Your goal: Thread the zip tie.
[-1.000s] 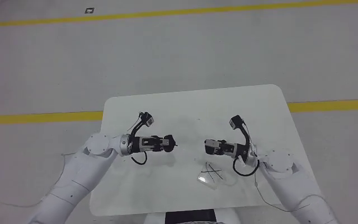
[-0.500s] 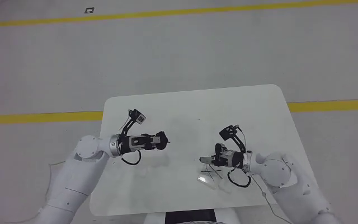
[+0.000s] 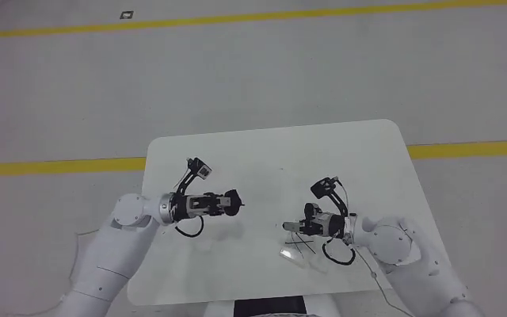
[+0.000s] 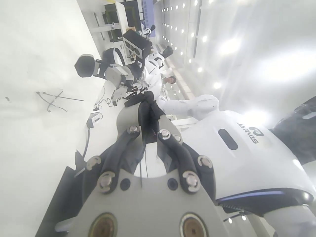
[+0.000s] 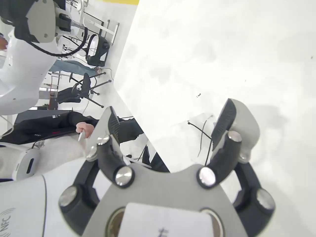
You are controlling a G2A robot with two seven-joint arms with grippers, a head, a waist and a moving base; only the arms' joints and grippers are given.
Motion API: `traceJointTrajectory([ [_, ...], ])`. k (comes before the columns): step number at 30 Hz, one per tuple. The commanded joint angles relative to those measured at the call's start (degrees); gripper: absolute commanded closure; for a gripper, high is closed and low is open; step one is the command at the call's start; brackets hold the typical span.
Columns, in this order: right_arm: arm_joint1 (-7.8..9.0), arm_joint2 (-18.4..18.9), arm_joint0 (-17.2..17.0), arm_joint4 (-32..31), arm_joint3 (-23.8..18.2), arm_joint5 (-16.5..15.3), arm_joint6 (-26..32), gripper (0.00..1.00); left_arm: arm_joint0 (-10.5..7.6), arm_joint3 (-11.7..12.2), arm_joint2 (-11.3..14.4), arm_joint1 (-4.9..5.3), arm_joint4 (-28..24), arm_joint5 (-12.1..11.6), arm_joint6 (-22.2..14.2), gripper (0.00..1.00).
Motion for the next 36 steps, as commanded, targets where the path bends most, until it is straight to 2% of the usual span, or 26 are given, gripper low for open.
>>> traceJointTrajectory([
  [1,0.00,0.0,0.0,0.0,0.0,0.0,0.0,0.00,-0.31,1.5,0.1,-0.93,-0.3,0.0,-1.0,1.00],
  [5,0.00,0.0,0.0,0.0,0.0,0.0,0.0,0.00,-1.15,4.6,0.5,-3.06,-1.7,0.0,-3.8,1.00],
  [28,0.01,0.0,0.0,-0.4,0.0,0.2,-0.2,0.00,-1.15,4.6,0.5,-3.06,-1.7,0.0,-3.8,1.00],
  [31,0.29,-0.2,-0.7,-7.4,-2.6,3.1,0.1,0.00,-1.15,4.6,0.5,-3.06,-1.7,0.0,-3.8,1.00],
  [36,1.17,0.6,-4.3,-18.0,-10.9,8.6,6.4,0.00,-1.15,4.6,0.5,-3.06,-1.7,0.0,-3.8,1.00],
])
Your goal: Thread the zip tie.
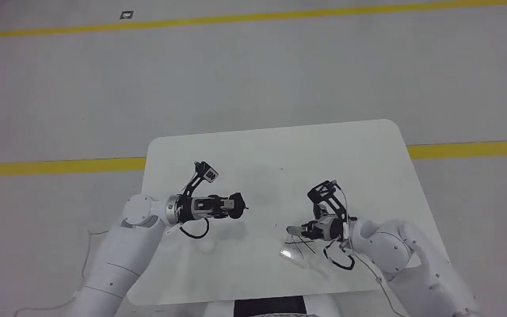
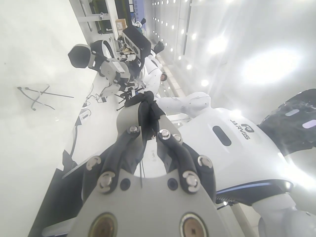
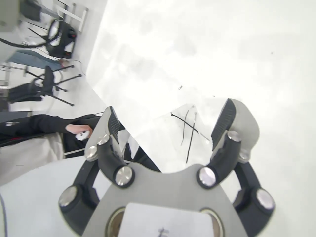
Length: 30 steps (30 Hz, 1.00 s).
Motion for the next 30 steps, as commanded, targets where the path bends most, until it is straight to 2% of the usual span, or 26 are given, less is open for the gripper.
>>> traceJointTrajectory([
  [1,0.27,0.3,-1.2,-3.5,-3.0,1.8,2.5,0.00,0.00,0.0,0.0,0.00,0.0,0.0,0.0,1.00],
  [7,0.86,0.0,-3.6,-7.1,-9.0,4.5,11.2,0.00,0.00,0.0,0.0,0.00,0.0,0.0,0.0,1.00],
  [10,0.86,-1.0,-2.9,-4.2,-9.7,5.1,15.1,0.00,0.00,0.0,0.0,0.00,0.0,0.0,0.0,1.00],
  [20,0.85,-1.5,-2.9,-5.0,-9.4,5.0,14.2,0.00,0.00,0.0,0.0,0.00,0.0,0.0,0.0,1.00],
  [25,0.49,-6.2,-0.9,-9.5,-9.9,8.1,15.2,0.00,0.00,0.0,0.0,0.00,0.0,0.0,0.0,1.00],
  [30,-0.35,-13.5,2.5,-14.2,-8.6,11.3,17.1,0.00,0.00,0.0,0.0,0.00,0.0,0.0,0.0,1.00],
])
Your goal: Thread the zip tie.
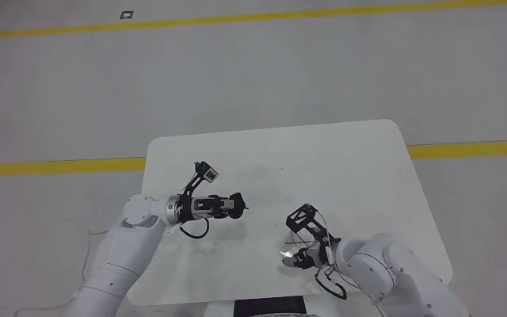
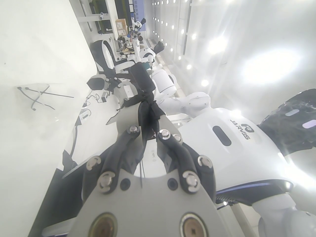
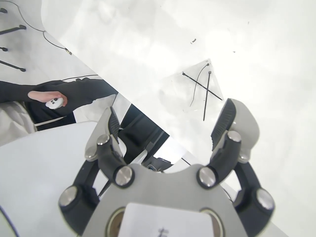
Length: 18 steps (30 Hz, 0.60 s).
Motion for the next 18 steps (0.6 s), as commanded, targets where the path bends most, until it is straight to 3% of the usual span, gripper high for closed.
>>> traceJointTrajectory([
  [1,-0.41,-2.9,1.4,-0.8,0.8,1.5,0.8,0.00,0.00,0.0,0.0,0.00,0.0,0.0,0.0,1.00],
  [6,-1.39,-7.3,5.0,-1.6,3.2,4.8,2.9,0.00,0.00,0.0,0.0,0.00,0.0,0.0,0.0,1.00],
  [14,-1.43,-7.3,5.2,-1.4,3.3,4.9,2.9,0.00,0.00,0.0,0.0,0.00,0.0,0.0,0.0,1.00],
  [18,-1.44,-8.3,4.9,-5.1,4.3,5.4,1.4,0.00,0.00,0.0,0.0,0.00,0.0,0.0,0.0,1.00],
])
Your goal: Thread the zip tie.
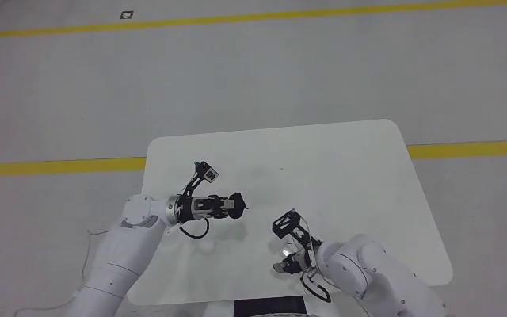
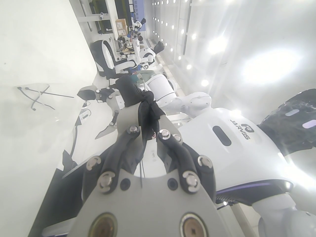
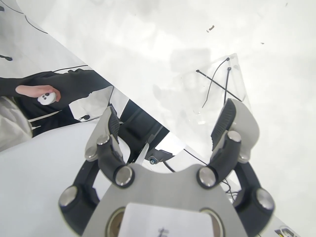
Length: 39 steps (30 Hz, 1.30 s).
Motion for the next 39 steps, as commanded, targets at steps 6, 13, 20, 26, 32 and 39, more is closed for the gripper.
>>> traceJointTrajectory([
  [6,-0.70,-3.2,1.1,-7.1,0.3,6.1,1.9,0.00,0.00,0.0,0.0,0.00,0.0,0.0,0.0,1.00],
  [13,-1.02,-3.9,1.6,-6.9,0.3,6.9,2.1,0.00,0.00,0.0,0.0,0.00,0.0,0.0,0.0,1.00],
  [20,-1.03,-3.7,1.1,-7.8,0.7,6.1,-0.4,0.00,0.00,0.0,0.0,0.00,0.0,0.0,0.0,1.00],
  [26,-1.26,-5.0,1.1,-12.8,0.1,7.0,0.5,0.55,0.00,0.0,0.0,0.00,0.0,0.0,0.0,1.00],
  [32,-1.82,-6.5,1.2,-15.7,0.2,8.3,1.2,0.85,0.00,0.0,0.0,0.00,0.0,0.0,0.0,1.00],
  [39,-2.81,-6.8,1.8,-16.7,2.0,8.7,0.8,1.00,0.00,0.0,0.0,0.00,0.0,0.0,0.0,1.00],
])
